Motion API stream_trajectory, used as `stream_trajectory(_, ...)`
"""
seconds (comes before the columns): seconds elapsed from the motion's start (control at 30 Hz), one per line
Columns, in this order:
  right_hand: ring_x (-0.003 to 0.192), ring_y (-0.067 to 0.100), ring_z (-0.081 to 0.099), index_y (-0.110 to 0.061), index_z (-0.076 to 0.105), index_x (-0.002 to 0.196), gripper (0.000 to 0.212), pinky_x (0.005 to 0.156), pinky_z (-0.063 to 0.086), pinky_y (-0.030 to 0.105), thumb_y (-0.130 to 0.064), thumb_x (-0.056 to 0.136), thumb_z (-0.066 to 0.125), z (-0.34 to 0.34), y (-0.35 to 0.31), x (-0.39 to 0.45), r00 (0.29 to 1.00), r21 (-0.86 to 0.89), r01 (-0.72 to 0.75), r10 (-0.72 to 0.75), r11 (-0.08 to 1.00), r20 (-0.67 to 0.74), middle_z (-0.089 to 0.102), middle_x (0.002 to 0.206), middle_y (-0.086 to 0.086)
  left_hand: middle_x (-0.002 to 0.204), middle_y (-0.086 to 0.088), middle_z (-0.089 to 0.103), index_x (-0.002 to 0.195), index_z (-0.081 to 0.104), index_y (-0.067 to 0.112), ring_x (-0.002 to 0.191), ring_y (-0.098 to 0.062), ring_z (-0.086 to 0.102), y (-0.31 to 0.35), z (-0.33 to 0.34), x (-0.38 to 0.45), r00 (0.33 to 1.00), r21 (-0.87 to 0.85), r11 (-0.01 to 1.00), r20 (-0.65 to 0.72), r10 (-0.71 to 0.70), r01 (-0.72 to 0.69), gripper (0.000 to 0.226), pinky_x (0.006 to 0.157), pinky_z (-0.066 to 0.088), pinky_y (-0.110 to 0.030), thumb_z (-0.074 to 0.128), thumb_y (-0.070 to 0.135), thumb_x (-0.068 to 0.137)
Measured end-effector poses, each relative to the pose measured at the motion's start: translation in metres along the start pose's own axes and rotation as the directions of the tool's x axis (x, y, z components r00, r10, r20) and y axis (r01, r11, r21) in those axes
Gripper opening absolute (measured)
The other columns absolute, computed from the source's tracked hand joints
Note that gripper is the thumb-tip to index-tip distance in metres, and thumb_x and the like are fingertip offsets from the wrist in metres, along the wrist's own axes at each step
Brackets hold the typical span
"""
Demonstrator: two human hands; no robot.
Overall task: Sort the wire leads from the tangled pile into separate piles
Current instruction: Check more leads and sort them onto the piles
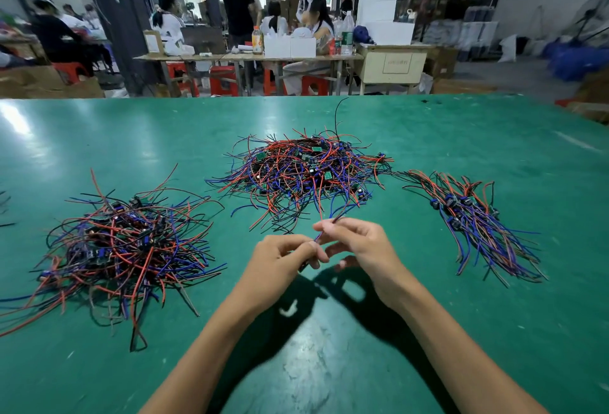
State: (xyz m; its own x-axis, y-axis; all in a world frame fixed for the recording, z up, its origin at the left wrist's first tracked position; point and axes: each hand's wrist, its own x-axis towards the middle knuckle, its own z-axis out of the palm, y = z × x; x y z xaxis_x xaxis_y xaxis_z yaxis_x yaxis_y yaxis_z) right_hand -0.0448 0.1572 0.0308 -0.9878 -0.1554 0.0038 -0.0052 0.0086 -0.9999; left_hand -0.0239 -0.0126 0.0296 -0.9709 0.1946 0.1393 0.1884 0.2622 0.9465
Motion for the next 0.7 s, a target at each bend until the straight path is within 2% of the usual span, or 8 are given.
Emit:
stream_trajectory(0.03, 0.074, 0.015, 0.072, -0.016, 0.078, 0.094, 0.019, 0.054, 0.051, 0.021, -0.027, 0.098, 0.063, 0.002, 0.001, 0.000, 0.999, -0.013, 0.034, -0.034, 0.999, 0.023, 0.077, 0.088, 0.005, 0.074, -0.006, 0.070, 0.079, 0.079, 0.018, 0.053, -0.012, 0.045, 0.000, -0.004, 0.001, 1.000, -0.032, 0.999, 0.009, -0.027, 0.027, 0.024, 0.051, 0.034, -0.024, 0.061, 0.022, 0.095)
stream_trajectory(0.1, 0.080, 0.020, 0.076, -0.011, 0.076, 0.098, 0.019, 0.057, 0.056, 0.024, -0.024, 0.099, 0.062, 0.001, 0.001, 0.000, 0.998, 0.045, 0.057, -0.056, 0.997, -0.029, 0.078, 0.091, 0.010, 0.079, -0.005, 0.074, 0.087, 0.079, 0.017, 0.044, -0.013, 0.040, 0.000, -0.014, 0.001, 0.996, -0.072, 0.994, 0.031, -0.084, 0.086, 0.023, 0.041, 0.031, -0.019, 0.062, 0.030, 0.098)
stream_trajectory(0.17, 0.079, 0.021, 0.076, -0.009, 0.072, 0.099, 0.019, 0.059, 0.059, 0.026, -0.024, 0.099, 0.061, -0.004, -0.003, 0.002, 0.992, 0.169, 0.024, -0.002, 0.985, -0.125, 0.077, 0.091, 0.013, 0.081, -0.007, 0.076, 0.091, 0.079, 0.018, 0.041, -0.013, 0.039, -0.001, -0.024, 0.001, 0.994, -0.105, 0.988, 0.001, -0.109, 0.109, 0.023, 0.038, 0.031, -0.017, 0.067, 0.037, 0.094)
stream_trajectory(0.27, 0.071, 0.017, 0.075, -0.009, 0.066, 0.100, 0.015, 0.058, 0.059, 0.023, -0.023, 0.100, 0.060, -0.008, -0.005, 0.005, 0.982, 0.306, -0.029, 0.084, 0.952, -0.168, 0.078, 0.084, 0.008, 0.079, -0.005, 0.077, 0.090, 0.080, 0.016, 0.044, -0.012, 0.036, -0.005, -0.036, 0.002, 0.994, -0.099, 0.991, -0.056, -0.091, 0.086, 0.014, 0.039, 0.032, -0.016, 0.074, 0.029, 0.089)
stream_trajectory(0.47, 0.072, 0.019, 0.076, -0.005, 0.063, 0.104, 0.014, 0.059, 0.059, 0.021, -0.017, 0.103, 0.055, -0.010, -0.004, 0.007, 0.971, 0.404, -0.014, 0.109, 0.915, -0.213, 0.077, 0.081, 0.011, 0.075, 0.002, 0.077, 0.081, 0.080, 0.020, 0.043, 0.001, 0.044, -0.017, -0.042, 0.005, 0.993, 0.085, 0.992, -0.088, -0.082, 0.090, 0.024, 0.044, 0.036, -0.010, 0.075, 0.043, 0.083)
stream_trajectory(0.7, 0.074, 0.019, 0.076, -0.005, 0.062, 0.098, 0.017, 0.059, 0.058, 0.022, -0.020, 0.102, 0.057, -0.010, 0.001, 0.009, 0.970, 0.317, 0.043, 0.036, 0.947, -0.242, 0.077, 0.079, 0.009, 0.071, 0.019, 0.072, 0.076, 0.075, 0.031, 0.045, 0.001, 0.046, -0.024, -0.042, 0.008, 0.988, 0.377, 0.926, -0.150, 0.022, 0.036, 0.025, 0.054, 0.038, -0.019, 0.066, 0.050, 0.091)
